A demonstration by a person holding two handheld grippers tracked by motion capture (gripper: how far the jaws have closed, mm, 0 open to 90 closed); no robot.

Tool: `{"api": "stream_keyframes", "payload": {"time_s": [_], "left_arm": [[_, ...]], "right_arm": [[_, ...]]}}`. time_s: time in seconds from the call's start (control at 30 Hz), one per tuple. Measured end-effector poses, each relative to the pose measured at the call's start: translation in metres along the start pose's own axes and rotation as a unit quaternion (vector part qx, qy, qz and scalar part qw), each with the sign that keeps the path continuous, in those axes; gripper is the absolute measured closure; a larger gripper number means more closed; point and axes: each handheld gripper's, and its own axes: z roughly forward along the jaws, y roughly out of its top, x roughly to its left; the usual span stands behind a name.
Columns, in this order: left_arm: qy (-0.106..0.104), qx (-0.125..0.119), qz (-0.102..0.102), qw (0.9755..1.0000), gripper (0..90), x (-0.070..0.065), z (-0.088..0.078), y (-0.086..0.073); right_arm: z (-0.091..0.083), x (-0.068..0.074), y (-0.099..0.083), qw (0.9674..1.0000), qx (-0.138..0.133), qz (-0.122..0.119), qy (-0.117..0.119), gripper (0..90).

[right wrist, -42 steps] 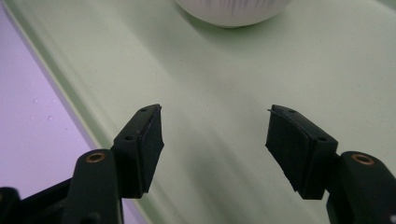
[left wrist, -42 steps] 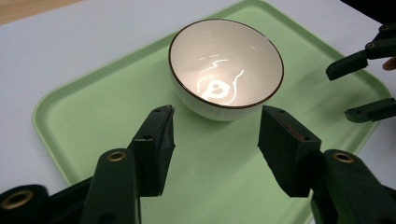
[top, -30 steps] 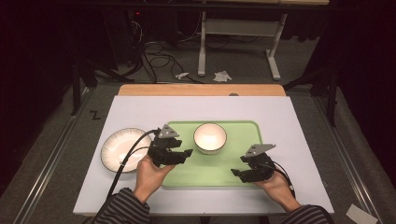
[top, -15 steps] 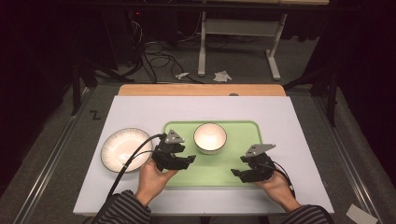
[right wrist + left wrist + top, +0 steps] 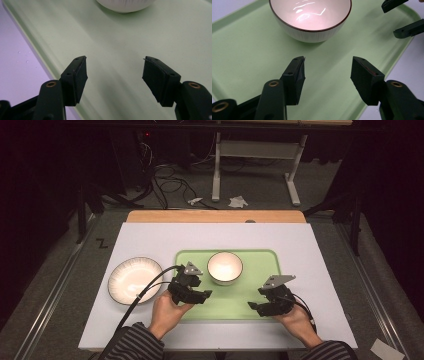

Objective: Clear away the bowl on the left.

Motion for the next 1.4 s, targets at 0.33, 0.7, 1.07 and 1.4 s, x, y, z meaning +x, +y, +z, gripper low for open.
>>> {"api": "stream_keyframes", "payload": {"time_s": [0.33, 0.7, 1.07, 1.4], "left_arm": [[0.003, 0.014, -0.001, 0.9999, 44.8, 0.001, 0.009, -0.006], [0.008, 0.025, 0.002, 0.9997, 44.8, 0.002, 0.014, -0.012], [0.011, 0.026, 0.001, 0.9996, 44.5, 0.003, 0.017, -0.014], [0.01, 0.033, 0.002, 0.9994, 44.3, 0.004, 0.018, -0.015]], "right_arm": [[0.0, 0.001, -0.001, 1.0, 0.005, -0.001, -0.003, 37.5], [0.002, 0.004, -0.001, 0.9999, 0.011, -0.003, 0.0, 37.9], [0.005, 0.004, -0.001, 0.9997, 0.021, -0.012, 0.006, 38.0], [0.007, 0.004, -0.001, 0.9995, 0.027, -0.011, 0.008, 38.1]]}}
